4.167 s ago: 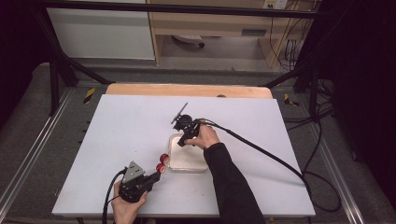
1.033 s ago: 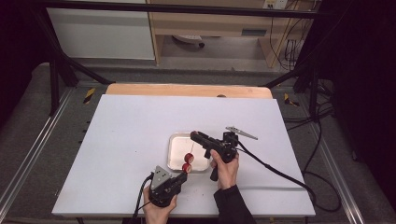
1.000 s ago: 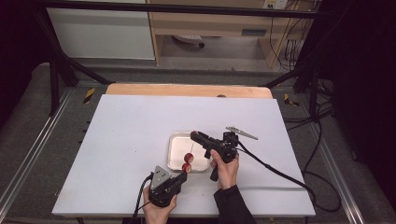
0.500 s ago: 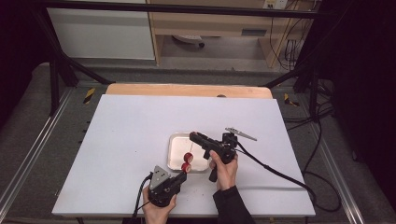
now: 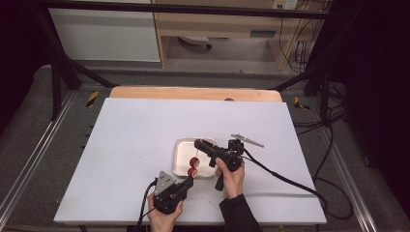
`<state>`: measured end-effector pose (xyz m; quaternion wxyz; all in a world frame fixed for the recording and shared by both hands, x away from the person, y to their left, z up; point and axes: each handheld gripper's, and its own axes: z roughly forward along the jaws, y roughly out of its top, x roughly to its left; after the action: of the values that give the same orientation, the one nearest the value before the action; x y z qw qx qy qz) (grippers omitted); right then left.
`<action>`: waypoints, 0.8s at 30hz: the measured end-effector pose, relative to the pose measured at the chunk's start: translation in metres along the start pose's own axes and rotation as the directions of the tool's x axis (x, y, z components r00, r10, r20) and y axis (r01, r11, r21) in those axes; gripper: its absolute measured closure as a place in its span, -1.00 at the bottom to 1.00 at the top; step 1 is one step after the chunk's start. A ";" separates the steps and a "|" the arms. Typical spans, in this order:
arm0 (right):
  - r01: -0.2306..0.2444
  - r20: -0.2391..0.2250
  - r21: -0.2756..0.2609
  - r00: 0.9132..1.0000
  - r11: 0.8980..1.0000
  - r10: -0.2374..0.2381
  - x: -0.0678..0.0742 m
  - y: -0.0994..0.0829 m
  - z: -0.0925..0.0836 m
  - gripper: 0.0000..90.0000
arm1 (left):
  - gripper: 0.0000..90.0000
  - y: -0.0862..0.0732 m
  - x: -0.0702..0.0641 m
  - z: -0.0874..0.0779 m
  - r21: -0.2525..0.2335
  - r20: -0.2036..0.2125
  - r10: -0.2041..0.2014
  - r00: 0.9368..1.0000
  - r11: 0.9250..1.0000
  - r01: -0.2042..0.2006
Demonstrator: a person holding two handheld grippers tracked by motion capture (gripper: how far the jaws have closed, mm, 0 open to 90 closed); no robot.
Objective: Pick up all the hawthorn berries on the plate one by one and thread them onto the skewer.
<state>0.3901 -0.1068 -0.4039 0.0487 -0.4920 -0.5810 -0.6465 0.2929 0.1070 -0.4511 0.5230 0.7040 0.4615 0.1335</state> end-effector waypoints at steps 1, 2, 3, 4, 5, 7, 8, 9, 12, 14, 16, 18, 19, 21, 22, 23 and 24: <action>0.001 0.002 0.001 1.000 1.000 -0.001 0.000 -0.001 0.000 0.38 | 0.96 0.000 0.000 0.000 0.002 0.000 -0.002 1.000 1.000 0.002; 0.000 0.001 0.003 1.000 1.000 0.000 0.000 -0.002 0.000 0.37 | 0.96 0.000 0.001 0.001 0.004 -0.003 -0.004 1.000 1.000 0.004; 0.004 0.002 0.005 1.000 1.000 -0.004 0.000 -0.003 0.000 0.38 | 0.97 0.000 0.001 0.001 0.003 -0.003 -0.004 1.000 1.000 0.004; 0.002 0.001 0.008 1.000 1.000 -0.002 0.001 -0.004 0.001 0.38 | 0.96 0.001 0.001 0.001 0.001 -0.004 -0.008 1.000 1.000 0.008; 0.007 0.002 0.011 1.000 1.000 -0.007 0.000 -0.005 0.001 0.38 | 0.97 0.001 0.002 0.000 -0.006 -0.004 -0.010 1.000 1.000 0.010; 0.009 0.002 0.022 1.000 1.000 -0.009 0.000 -0.007 0.001 0.38 | 0.97 0.003 0.003 0.000 -0.008 -0.005 -0.012 1.000 1.000 0.012; 0.013 0.002 0.028 1.000 1.000 -0.013 0.000 -0.008 0.001 0.38 | 0.97 0.004 0.003 0.000 -0.009 -0.006 -0.013 1.000 1.000 0.013; 0.014 0.001 0.034 1.000 0.999 -0.014 0.000 -0.009 0.002 0.38 | 0.97 0.005 0.003 0.000 -0.011 -0.008 -0.011 1.000 1.000 0.011; 0.021 0.005 0.044 1.000 0.999 -0.021 -0.001 -0.013 0.003 0.38 | 0.97 0.007 0.004 0.001 -0.005 -0.012 -0.005 1.000 1.000 0.005; 0.024 0.008 0.045 1.000 0.999 -0.025 0.000 -0.013 0.002 0.38 | 0.97 0.006 0.004 0.002 0.001 -0.014 -0.005 1.000 1.000 0.005; 0.034 0.015 0.047 0.999 0.998 -0.035 0.000 -0.013 0.002 0.38 | 0.97 0.006 0.004 0.003 0.006 -0.009 -0.006 1.000 1.000 0.006; 0.042 0.014 0.062 0.999 0.997 -0.043 0.000 -0.012 0.002 0.37 | 0.96 0.005 0.005 0.004 0.008 -0.011 -0.003 1.000 1.000 0.003; 0.052 0.015 0.069 0.998 0.996 -0.053 0.000 -0.011 0.001 0.34 | 0.96 0.005 0.005 0.004 0.010 -0.007 -0.006 1.000 1.000 0.006; 0.084 0.026 0.077 0.996 0.994 -0.086 0.000 -0.009 -0.001 0.10 | 0.97 0.006 0.007 0.003 0.014 -0.009 0.000 1.000 1.000 0.000; 0.098 0.033 0.079 0.994 0.992 -0.101 0.001 -0.007 -0.003 0.05 | 0.97 0.006 0.008 0.003 0.014 -0.010 -0.002 1.000 1.000 0.003; 0.116 0.036 0.084 0.992 0.990 -0.120 0.001 -0.005 -0.004 -0.02 | 0.96 0.006 0.009 0.002 0.016 -0.010 -0.002 1.000 1.000 0.003; 0.128 0.042 0.099 0.990 0.987 -0.133 0.002 -0.003 -0.006 -0.12 | 0.97 0.007 0.010 0.001 0.016 -0.011 0.005 1.000 1.000 -0.005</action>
<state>0.3836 -0.1098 -0.4038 0.0154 -0.4656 -0.6433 -0.6076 0.3027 0.1141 -0.4490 0.5143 0.7087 0.4637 0.1350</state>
